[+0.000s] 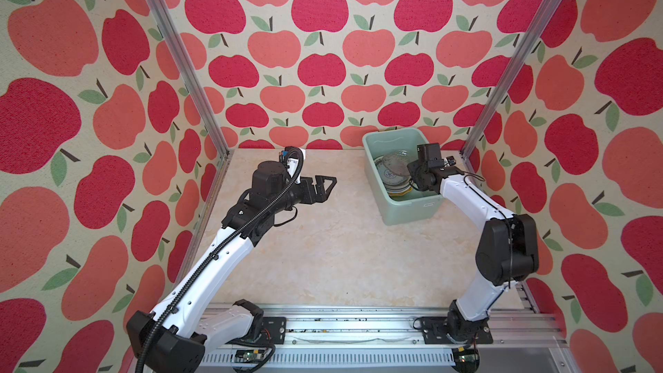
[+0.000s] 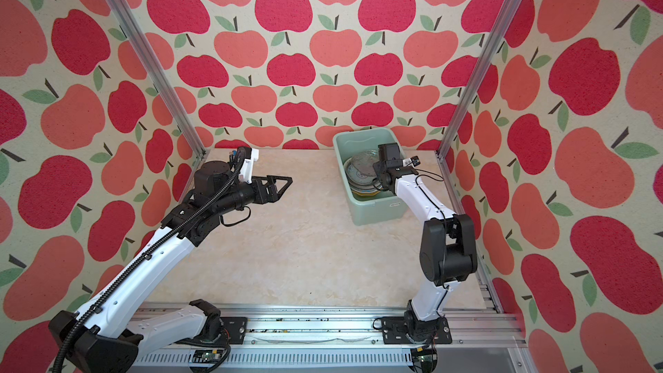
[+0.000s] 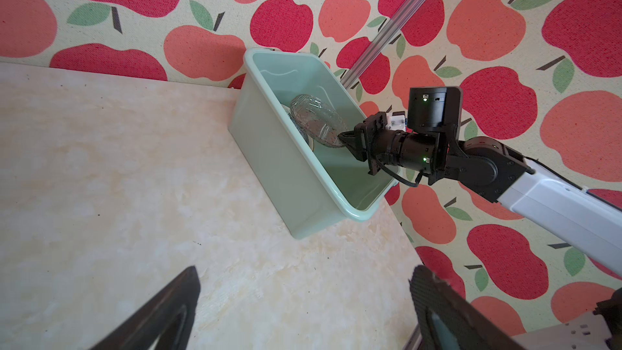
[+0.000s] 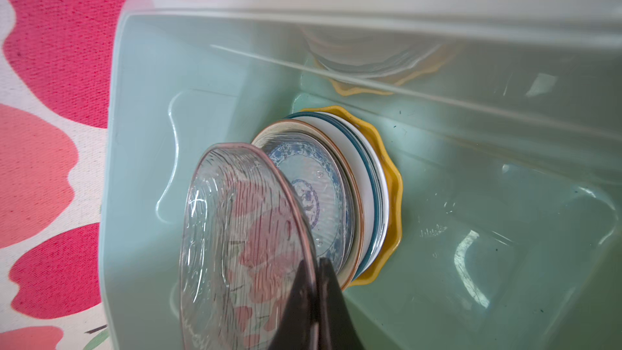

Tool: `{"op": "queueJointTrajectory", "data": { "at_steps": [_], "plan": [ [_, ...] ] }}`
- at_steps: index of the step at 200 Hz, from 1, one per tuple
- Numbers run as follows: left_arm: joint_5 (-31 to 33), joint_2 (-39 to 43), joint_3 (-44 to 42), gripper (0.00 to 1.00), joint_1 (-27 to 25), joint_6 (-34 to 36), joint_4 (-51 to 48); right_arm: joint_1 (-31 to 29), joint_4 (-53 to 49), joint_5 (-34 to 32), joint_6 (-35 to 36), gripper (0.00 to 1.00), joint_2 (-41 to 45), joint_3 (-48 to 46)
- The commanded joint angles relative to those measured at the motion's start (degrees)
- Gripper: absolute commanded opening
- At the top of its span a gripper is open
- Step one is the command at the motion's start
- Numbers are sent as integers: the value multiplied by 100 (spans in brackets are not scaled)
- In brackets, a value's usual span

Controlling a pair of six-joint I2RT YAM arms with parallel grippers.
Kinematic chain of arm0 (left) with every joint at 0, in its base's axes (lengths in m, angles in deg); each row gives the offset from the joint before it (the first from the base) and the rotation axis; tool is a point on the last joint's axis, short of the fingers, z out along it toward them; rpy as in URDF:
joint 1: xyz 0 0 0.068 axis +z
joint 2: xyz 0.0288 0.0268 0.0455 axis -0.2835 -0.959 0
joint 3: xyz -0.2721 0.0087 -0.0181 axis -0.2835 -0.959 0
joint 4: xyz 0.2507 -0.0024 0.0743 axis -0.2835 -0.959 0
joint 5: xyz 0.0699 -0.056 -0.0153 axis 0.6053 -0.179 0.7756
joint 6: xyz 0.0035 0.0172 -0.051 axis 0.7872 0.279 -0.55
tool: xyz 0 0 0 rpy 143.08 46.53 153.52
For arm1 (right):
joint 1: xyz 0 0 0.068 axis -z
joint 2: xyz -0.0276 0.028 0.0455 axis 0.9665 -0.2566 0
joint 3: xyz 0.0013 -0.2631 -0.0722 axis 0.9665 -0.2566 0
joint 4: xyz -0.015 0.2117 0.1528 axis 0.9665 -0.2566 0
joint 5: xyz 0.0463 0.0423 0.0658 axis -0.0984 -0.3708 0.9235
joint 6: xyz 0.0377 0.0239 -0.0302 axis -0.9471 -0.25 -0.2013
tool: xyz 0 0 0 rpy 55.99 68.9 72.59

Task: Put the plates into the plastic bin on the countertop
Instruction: 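Lower the oval plate against the stack in the bin with the right gripper, then open the right gripper and lift it out of the bin while the left withdraws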

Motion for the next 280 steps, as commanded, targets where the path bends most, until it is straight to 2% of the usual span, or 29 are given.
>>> {"op": "queueJointTrajectory", "data": {
  "at_steps": [1,32,75,192,207,243,280],
  "plan": [
    [-273,-86,-104,100,119,51,228,-36,-271,-273,86,0,-314,394],
    [-439,-246,-116,100,279,-23,338,-36,-437,-302,144,0,-752,790],
    [-568,-311,-60,99,482,-45,311,-54,-577,-303,218,9,-1097,1158],
    [-619,24,-235,99,942,-420,255,-54,-902,-212,418,22,-1274,1329],
    [-626,78,-254,99,1022,-461,259,-54,-940,-162,446,26,-1232,1342],
    [-630,179,-231,99,1150,-488,154,-148,-1364,-308,787,44,-1070,1600],
    [-613,252,-188,99,1261,-615,45,-309,-1196,-380,1381,50,-614,1626]
  ]
}}
